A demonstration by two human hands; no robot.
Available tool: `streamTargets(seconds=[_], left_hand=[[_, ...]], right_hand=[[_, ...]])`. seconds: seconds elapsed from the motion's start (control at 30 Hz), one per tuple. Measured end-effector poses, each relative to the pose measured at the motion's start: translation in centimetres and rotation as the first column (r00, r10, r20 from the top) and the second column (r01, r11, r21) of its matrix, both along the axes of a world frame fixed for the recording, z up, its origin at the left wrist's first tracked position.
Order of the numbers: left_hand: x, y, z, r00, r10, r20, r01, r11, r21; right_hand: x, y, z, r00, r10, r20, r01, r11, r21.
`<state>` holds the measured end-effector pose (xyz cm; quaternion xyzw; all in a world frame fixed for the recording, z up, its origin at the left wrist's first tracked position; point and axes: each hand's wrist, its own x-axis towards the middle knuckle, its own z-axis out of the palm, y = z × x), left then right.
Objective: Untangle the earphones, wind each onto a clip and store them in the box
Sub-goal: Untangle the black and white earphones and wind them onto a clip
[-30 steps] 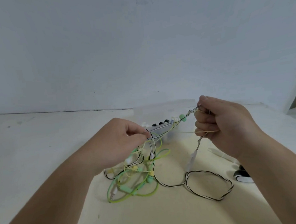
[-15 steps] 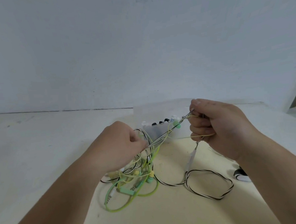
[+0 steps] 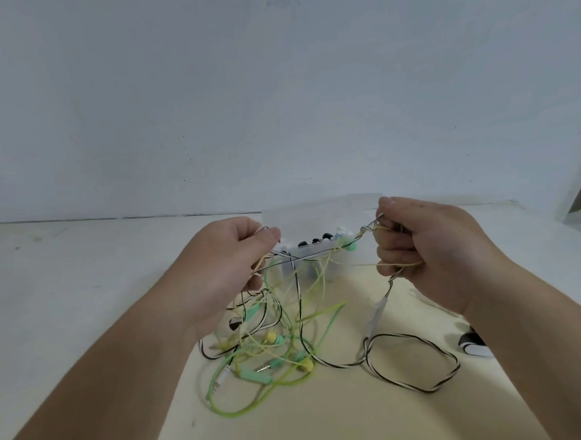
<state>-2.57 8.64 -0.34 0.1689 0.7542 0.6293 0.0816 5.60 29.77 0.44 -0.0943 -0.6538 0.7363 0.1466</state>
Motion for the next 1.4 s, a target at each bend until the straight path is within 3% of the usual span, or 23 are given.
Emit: streamTargets(seconds=[0.23,0.3,0.37,0.43,0.53,0.63,0.7,0.87,1.1,1.2,1.3,1.4], left_hand=[[-0.8,0.0,-0.2,0.976,0.194,0.097,-0.205,0.972,0.113],[-0.9,-0.3,-0.2,0.972,0.225,0.065,-0.229,0.971,0.069],[-0.9,-0.6,-0.3,0.97,0.233,-0.073,-0.239,0.968,-0.077],[-0.6,-0.7,-0.2,0.947,0.211,-0.242,-0.265,0.939,-0.219],[-0.2,-0.4,-0.1,0.917,0.14,-0.374,-0.24,0.941,-0.238],[0.6,0.3,-0.1,0.953,-0.029,-0.302,-0.022,0.986,-0.163],[1.1,0.5,-0.4,0.946,-0.144,-0.292,0.08,0.972,-0.22],[0.7,0.6,-1.2,0.936,-0.173,-0.306,0.056,0.933,-0.356],[0.0,-0.1,-0.6,0.997,-0.074,-0.024,0.07,0.991,-0.115],[-0.4,-0.3,-0.1,0.998,0.045,0.053,-0.044,0.999,-0.004],[-1.1,-0.5,0.0,0.973,0.19,0.13,-0.21,0.965,0.157],[-1.7,-1.1,0.3,0.957,0.198,0.211,-0.26,0.908,0.328]], right_hand=[[-0.1,0.3,0.1,0.996,-0.018,-0.085,0.011,0.997,-0.08],[-0.1,0.4,0.2,0.993,-0.045,-0.11,0.032,0.993,-0.112],[-0.1,0.4,0.3,0.988,-0.075,-0.137,0.055,0.988,-0.144],[-0.1,0.4,0.4,0.983,-0.092,-0.161,0.064,0.983,-0.172],[-0.1,0.3,0.6,0.98,-0.072,-0.187,0.035,0.98,-0.194],[0.0,0.1,0.8,0.981,-0.039,-0.192,0.001,0.981,-0.194],[0.0,0.1,0.9,0.979,-0.015,-0.206,-0.028,0.978,-0.206],[0.2,0.3,0.8,0.968,-0.02,-0.249,-0.04,0.971,-0.235],[0.0,1.5,1.0,0.933,-0.325,-0.157,0.266,0.912,-0.311],[0.1,1.9,1.1,0.911,-0.394,-0.119,0.333,0.875,-0.35],[0.0,2.1,0.9,0.913,-0.397,-0.094,0.36,0.892,-0.272],[-0.1,2.3,0.8,0.908,-0.414,-0.068,0.386,0.888,-0.25]])
